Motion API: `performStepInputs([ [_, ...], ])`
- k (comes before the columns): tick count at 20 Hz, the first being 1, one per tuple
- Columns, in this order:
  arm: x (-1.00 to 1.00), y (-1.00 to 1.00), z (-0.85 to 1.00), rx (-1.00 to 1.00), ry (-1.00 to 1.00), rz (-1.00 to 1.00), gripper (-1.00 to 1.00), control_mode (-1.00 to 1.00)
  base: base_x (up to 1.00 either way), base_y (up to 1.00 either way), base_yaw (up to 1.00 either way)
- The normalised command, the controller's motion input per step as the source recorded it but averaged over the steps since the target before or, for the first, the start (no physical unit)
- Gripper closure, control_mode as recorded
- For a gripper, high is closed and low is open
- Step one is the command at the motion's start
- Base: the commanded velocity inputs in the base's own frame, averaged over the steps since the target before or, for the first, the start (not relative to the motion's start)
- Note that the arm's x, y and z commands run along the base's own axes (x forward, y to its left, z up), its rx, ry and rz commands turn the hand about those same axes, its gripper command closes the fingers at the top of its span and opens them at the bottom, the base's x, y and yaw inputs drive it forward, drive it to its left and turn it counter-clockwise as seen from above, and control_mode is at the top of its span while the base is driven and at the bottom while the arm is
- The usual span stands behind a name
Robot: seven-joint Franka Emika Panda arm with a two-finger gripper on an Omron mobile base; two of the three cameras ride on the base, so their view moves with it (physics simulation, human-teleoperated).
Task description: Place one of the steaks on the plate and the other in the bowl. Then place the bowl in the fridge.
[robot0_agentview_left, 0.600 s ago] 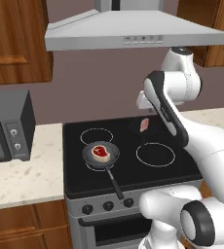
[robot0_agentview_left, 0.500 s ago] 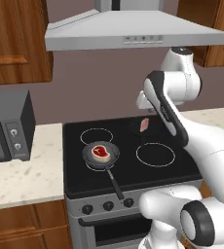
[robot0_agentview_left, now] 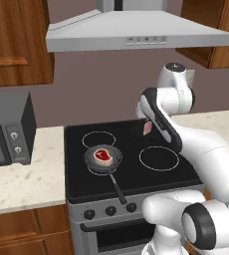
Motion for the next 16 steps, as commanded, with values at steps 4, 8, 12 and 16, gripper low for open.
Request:
performStepInputs([
  [4, 0.84, -0.63, -0.40, 0.00, 0.09, -0.18, -1.00, -1.00, 0.00, 0.00, 0.00],
  [8, 0.94, -0.69, -0.27, 0.00, 0.15, -0.17, -1.00, -1.00, 0.00, 0.00, 0.00],
  [12, 0.85, -0.43, -0.33, 0.00, 0.04, -0.18, -1.00, -1.00, 0.00, 0.00, 0.00],
  [16, 1.00, -0.41, -0.22, 0.00, 0.12, -0.22, -1.00, -1.00, 0.00, 0.00, 0.00],
])
